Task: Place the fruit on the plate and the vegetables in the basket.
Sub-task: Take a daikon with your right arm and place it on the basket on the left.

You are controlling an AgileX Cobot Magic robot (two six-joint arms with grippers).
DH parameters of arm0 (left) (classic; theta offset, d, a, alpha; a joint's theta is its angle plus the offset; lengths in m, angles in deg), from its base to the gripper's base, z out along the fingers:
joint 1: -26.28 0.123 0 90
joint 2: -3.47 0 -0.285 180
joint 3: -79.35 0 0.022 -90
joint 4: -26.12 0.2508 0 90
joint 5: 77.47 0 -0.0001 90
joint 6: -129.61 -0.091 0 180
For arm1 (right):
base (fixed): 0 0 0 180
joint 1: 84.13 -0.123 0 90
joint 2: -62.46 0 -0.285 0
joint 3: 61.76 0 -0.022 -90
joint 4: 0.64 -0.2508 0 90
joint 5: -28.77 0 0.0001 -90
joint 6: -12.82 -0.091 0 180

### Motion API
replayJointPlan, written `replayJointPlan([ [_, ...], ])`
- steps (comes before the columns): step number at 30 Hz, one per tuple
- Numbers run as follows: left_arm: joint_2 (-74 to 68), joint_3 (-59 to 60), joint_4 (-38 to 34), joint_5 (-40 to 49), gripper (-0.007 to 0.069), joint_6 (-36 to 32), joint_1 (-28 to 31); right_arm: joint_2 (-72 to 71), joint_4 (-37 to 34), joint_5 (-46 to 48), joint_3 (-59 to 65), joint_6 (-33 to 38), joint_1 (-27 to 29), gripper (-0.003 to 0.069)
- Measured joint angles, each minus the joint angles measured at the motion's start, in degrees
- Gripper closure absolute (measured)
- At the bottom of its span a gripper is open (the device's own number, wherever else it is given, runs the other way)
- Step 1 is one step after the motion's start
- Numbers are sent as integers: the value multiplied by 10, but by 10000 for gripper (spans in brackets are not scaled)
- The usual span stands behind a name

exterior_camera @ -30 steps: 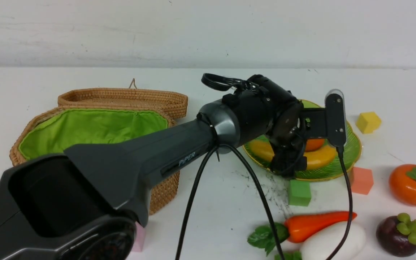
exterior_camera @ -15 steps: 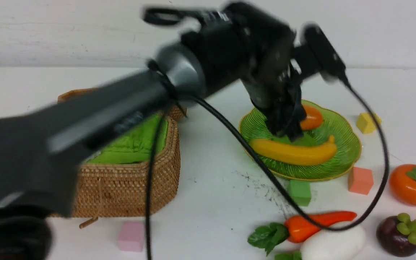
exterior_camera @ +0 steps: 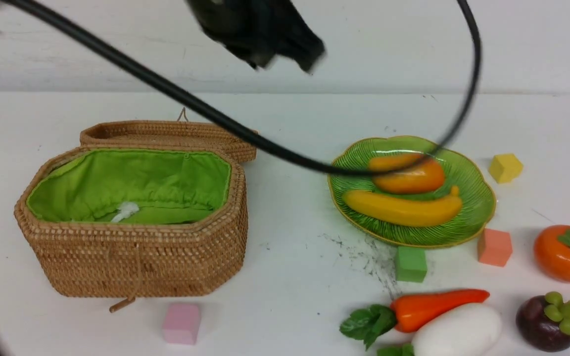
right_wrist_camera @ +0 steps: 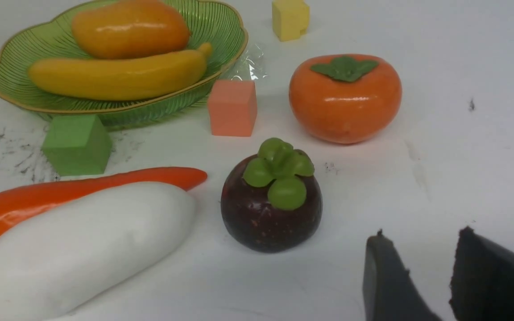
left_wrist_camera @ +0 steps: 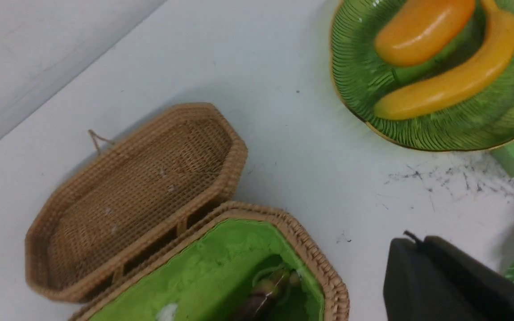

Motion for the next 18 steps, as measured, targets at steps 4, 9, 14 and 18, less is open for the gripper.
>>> replayJointPlan([
  [4,105,66,-39,0,637,37,36,0,0,0,0,0,0,417],
  [9,244,221,-79,0,637,82,69,0,0,0,0,0,0,417],
  [14,390,395,-104,0,637,137,74,0,0,0,0,0,0,417],
  [18,501,541,-153,0,637,183,75,0,0,0,0,0,0,417],
])
